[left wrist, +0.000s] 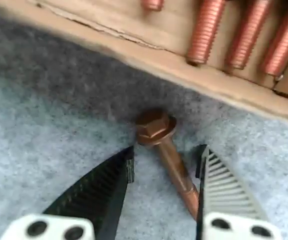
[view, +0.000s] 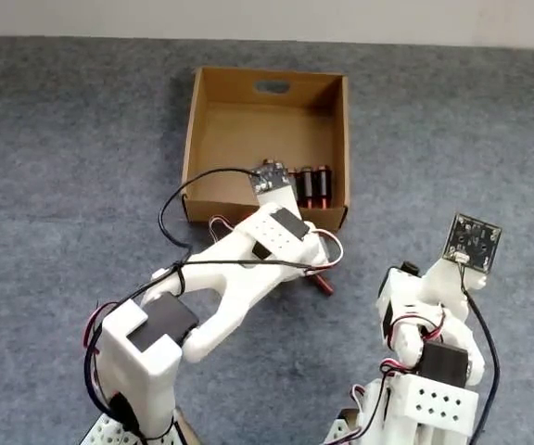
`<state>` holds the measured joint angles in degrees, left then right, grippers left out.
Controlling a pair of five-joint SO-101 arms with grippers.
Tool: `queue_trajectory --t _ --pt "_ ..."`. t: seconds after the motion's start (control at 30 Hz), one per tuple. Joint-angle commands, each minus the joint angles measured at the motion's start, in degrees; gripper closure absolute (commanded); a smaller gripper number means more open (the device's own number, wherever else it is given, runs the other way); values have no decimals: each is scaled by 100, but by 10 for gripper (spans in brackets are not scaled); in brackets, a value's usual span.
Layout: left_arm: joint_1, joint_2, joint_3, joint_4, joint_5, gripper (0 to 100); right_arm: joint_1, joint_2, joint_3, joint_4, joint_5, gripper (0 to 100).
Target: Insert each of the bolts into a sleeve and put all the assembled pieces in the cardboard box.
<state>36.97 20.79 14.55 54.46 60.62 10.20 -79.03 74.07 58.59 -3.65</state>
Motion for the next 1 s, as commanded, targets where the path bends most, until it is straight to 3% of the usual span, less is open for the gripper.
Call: queue_trajectory --t 0.0,0.07,0.17,0.3,0.43,0.6,0.67,0.8,0.97 --pt "57 4 -13 62 -53 928 57 -66 -22 -75 -26 993" --pt "75 -22 -4 70 -281 998 57 -66 -22 -75 -26 993" --pt "92 -136 13 264 -791 971 57 -66 -22 -75 -26 993" --pt "-22 -558 -13 1213 -1688 977 57 -66 -22 -75 -26 993" --pt "-453 -857 22 2180 -3648 976 57 -66 -22 -75 -26 993" --pt "-1332 -558 -13 2462 -6602 976 48 -66 -22 -75 -26 993" --pt "-1657 -470 -13 2523 -7385 976 48 -66 -22 -75 -26 993" --pt "-2176 -514 75 2620 -7481 961 31 -66 -22 -75 -26 993" --pt "-2404 -875 207 2593 -7481 845 22 -66 -22 -75 -26 993"
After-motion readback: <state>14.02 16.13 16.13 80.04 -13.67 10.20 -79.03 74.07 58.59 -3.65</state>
